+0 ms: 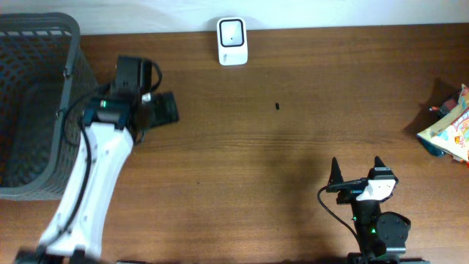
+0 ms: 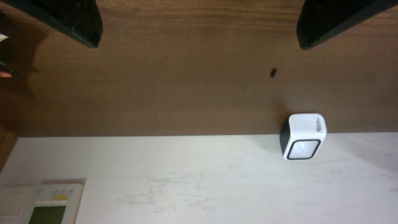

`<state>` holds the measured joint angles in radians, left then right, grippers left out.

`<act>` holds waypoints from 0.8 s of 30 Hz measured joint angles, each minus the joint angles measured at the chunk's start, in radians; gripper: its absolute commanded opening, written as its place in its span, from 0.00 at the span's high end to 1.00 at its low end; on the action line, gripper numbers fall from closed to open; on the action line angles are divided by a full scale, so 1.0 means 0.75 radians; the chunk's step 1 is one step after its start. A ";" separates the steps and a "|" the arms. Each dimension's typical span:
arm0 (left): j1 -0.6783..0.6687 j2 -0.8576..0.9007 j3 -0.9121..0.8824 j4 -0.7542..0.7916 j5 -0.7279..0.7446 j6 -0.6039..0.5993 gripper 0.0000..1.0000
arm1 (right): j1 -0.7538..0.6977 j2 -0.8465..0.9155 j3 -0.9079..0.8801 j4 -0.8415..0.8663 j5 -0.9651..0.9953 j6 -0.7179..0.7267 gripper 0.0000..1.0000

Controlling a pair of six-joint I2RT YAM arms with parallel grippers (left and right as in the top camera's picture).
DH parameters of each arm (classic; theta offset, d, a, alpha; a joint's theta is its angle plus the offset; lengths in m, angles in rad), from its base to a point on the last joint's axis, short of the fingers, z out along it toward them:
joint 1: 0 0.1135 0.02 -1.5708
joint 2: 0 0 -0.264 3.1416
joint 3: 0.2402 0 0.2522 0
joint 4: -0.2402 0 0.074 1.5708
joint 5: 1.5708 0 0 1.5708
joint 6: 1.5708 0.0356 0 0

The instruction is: Scan the item barcode

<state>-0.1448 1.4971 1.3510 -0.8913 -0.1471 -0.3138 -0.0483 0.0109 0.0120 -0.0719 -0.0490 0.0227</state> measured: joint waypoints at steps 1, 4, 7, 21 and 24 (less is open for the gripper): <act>0.000 -0.102 -0.122 0.117 0.004 0.043 0.01 | 0.001 0.001 0.000 0.000 -0.001 -0.001 0.01; 0.000 -0.510 -0.453 0.389 0.038 0.162 0.01 | 0.001 -0.002 0.000 0.001 0.000 0.000 0.02; 0.001 -0.908 -0.750 0.511 0.061 0.261 0.01 | 0.001 -0.001 0.000 -0.001 0.000 0.001 0.01; 0.137 -1.673 -1.358 0.724 0.064 0.510 0.01 | 0.001 -0.001 0.000 -0.001 0.000 0.000 0.02; 0.213 -1.815 -1.515 0.886 0.070 0.510 0.01 | 0.001 -0.001 0.000 -0.001 0.000 -0.001 0.02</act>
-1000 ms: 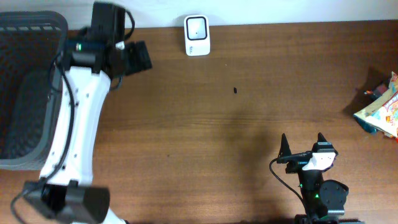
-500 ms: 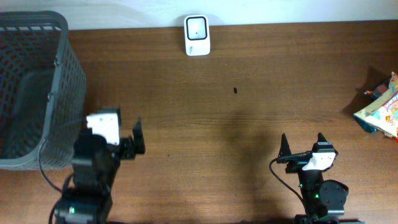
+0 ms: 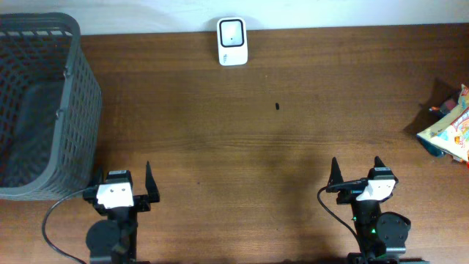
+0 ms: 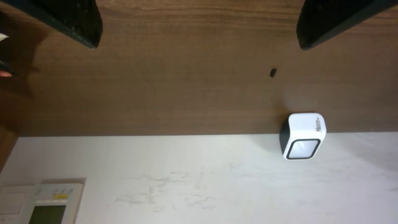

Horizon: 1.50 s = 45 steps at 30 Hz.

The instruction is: Scan the item barcode

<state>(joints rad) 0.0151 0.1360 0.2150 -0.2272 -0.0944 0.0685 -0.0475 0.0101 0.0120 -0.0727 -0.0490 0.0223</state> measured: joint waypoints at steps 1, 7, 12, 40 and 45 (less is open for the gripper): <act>0.017 -0.040 -0.049 0.043 0.001 0.000 0.01 | 0.000 0.000 0.000 0.001 0.001 0.001 0.01; 0.024 -0.150 -0.263 0.259 0.002 -0.046 0.01 | 0.000 0.000 0.000 0.001 0.000 0.001 0.02; 0.024 -0.158 -0.269 0.228 -0.011 -0.075 0.01 | 0.000 0.000 0.000 0.001 0.000 0.001 0.01; 0.024 -0.159 -0.270 0.204 0.001 -0.039 0.01 | 0.000 0.000 0.000 0.001 0.000 0.001 0.01; 0.024 -0.159 -0.270 0.204 0.002 -0.032 0.01 | 0.000 0.000 0.000 0.001 0.000 0.001 0.01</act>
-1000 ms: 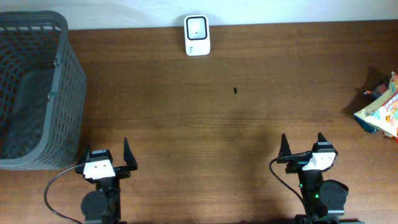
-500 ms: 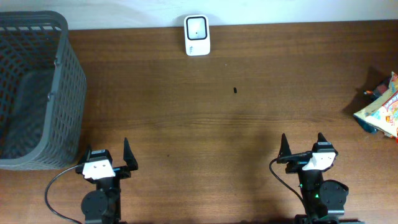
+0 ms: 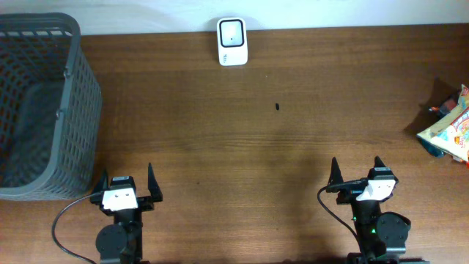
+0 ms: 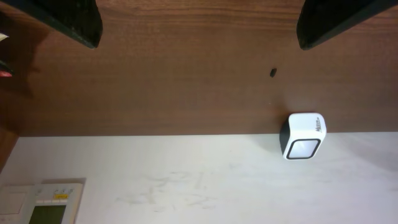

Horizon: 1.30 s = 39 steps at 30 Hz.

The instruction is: Scan the item barcode

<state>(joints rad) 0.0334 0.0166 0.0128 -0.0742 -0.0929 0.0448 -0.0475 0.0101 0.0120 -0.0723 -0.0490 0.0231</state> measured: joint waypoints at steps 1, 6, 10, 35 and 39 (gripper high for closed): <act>0.000 0.000 0.000 0.000 0.000 0.001 0.01 | 0.000 0.000 0.000 0.000 0.000 -0.001 0.02; 0.000 0.000 0.000 0.000 0.000 0.001 0.01 | 0.000 0.000 0.000 0.000 0.000 -0.001 0.02; 0.000 0.000 0.000 0.000 0.005 0.001 0.01 | 0.000 0.000 0.000 0.000 0.000 0.000 0.01; 0.000 0.000 0.000 0.000 0.006 0.001 0.01 | 0.000 0.000 0.000 -0.004 0.054 -0.102 0.01; 0.000 0.000 0.000 0.000 0.009 0.001 0.01 | 0.000 0.000 0.000 -0.004 0.054 -0.113 0.01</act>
